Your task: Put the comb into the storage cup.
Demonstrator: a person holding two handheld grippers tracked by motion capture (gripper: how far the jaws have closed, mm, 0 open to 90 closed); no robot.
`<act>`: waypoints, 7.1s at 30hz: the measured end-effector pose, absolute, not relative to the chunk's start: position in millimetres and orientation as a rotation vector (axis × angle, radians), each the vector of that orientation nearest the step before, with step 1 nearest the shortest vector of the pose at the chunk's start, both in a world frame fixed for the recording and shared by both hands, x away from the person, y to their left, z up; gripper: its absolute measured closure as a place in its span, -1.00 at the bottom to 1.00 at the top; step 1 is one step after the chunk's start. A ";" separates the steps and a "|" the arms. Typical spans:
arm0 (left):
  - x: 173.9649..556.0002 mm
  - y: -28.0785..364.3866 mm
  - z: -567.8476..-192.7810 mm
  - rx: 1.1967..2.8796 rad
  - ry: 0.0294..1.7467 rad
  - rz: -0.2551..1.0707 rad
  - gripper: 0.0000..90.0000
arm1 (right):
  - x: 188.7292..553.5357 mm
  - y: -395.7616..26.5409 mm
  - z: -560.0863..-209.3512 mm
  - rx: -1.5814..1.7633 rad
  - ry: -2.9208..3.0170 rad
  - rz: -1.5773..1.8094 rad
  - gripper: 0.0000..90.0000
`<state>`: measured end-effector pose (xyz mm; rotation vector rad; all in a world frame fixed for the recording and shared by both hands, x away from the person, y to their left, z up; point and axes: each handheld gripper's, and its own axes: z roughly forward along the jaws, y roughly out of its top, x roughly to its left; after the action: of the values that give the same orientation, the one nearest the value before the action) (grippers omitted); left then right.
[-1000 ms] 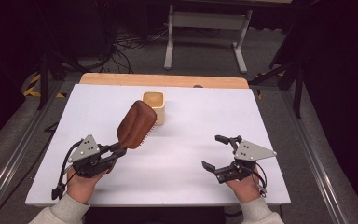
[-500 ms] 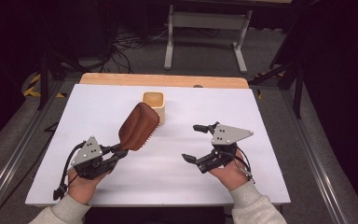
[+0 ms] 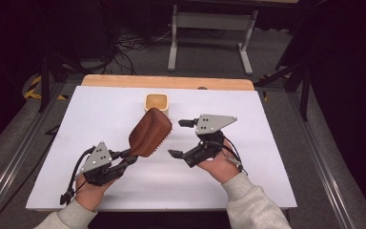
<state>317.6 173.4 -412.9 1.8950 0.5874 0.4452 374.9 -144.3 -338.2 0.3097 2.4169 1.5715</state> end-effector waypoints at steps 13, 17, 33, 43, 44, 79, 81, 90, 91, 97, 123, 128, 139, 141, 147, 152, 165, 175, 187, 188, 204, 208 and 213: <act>313.1 162.6 -414.7 1.917 0.554 0.464 0.62 | 388.8 -125.4 -337.8 0.361 2.492 1.588 -0.87; 312.2 159.9 -415.8 1.926 0.549 0.470 0.62 | 390.2 -120.0 -338.9 0.361 2.517 1.582 -0.83; 312.8 155.6 -421.1 1.939 0.542 0.460 0.62 | 393.8 -115.0 -338.6 0.476 2.584 1.595 -0.40; 311.3 153.0 -421.1 1.975 0.537 0.499 0.62 | 385.0 -110.5 -329.1 0.414 2.659 1.552 0.05; 311.0 153.0 -421.0 1.972 0.537 0.501 0.62 | 384.0 -109.9 -327.7 0.404 2.664 1.548 0.08; 324.3 181.7 -421.0 1.783 0.532 0.401 -0.85 | 370.4 -108.5 -288.3 0.261 2.634 1.495 0.35; 325.2 185.1 -421.0 1.773 0.539 0.415 -0.90 | 371.0 -108.9 -285.3 0.263 2.626 1.492 0.35; 329.1 196.2 -423.6 1.784 0.558 0.468 -0.99 | 377.0 -112.3 -269.5 0.272 2.593 1.479 0.35; 329.5 197.8 -423.9 1.790 0.562 0.471 -0.99 | 377.3 -112.6 -268.1 0.275 2.593 1.477 0.35; 331.8 204.9 -427.6 1.788 0.573 0.481 -0.99 | 381.1 -114.6 -257.4 0.281 2.564 1.465 0.35; 340.7 240.9 -449.6 1.762 0.664 0.518 -1.00 | 407.7 -119.5 -225.9 0.353 2.461 1.436 0.34; 341.7 242.4 -453.6 1.756 0.677 0.529 -1.00 | 416.5 -119.9 -223.8 0.383 2.445 1.421 0.33; 341.9 243.4 -454.6 1.770 0.674 0.538 -1.00 | 431.6 -124.2 -218.2 0.433 2.393 1.395 0.33; 341.5 242.4 -455.0 1.766 0.680 0.541 -1.00 | 434.3 -125.1 -217.8 0.442 2.387 1.387 0.33; 341.8 241.7 -455.5 1.769 0.670 0.538 -1.00 | 442.9 -129.4 -217.5 0.477 2.367 1.378 0.33; 341.7 241.4 -455.6 1.765 0.670 0.540 -1.00 | 448.6 -132.3 -217.9 0.497 2.350 1.369 0.33; 341.8 241.3 -455.7 1.769 0.671 0.542 -1.00 | 464.2 -138.9 -223.0 0.562 2.319 1.354 0.33; 341.5 241.0 -455.7 1.772 0.670 0.540 -1.00 | 474.3 -133.2 -231.3 0.579 2.340 1.329 0.33; 341.2 241.8 -455.3 1.772 0.665 0.545 -1.00 | 492.9 -118.0 -248.9 0.612 2.384 1.308 0.32; 341.1 241.9 -455.2 1.772 0.665 0.545 -1.00 | 494.3 -116.9 -250.7 0.617 2.387 1.306 0.32; 340.7 242.6 -455.3 1.768 0.665 0.548 -1.00 | 511.9 -105.9 -276.3 0.673 2.439 1.296 0.31; 340.7 242.5 -455.4 1.768 0.665 0.548 -1.00 | 514.3 -104.2 -281.1 0.685 2.447 1.288 0.31; 340.5 242.8 -455.0 1.777 0.665 0.545 -1.00 | 517.9 -103.5 -286.7 0.699 2.459 1.283 0.30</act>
<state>340.5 242.8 -455.0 1.7769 0.6648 0.5455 517.9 -103.5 -286.7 0.6993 2.4586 1.2827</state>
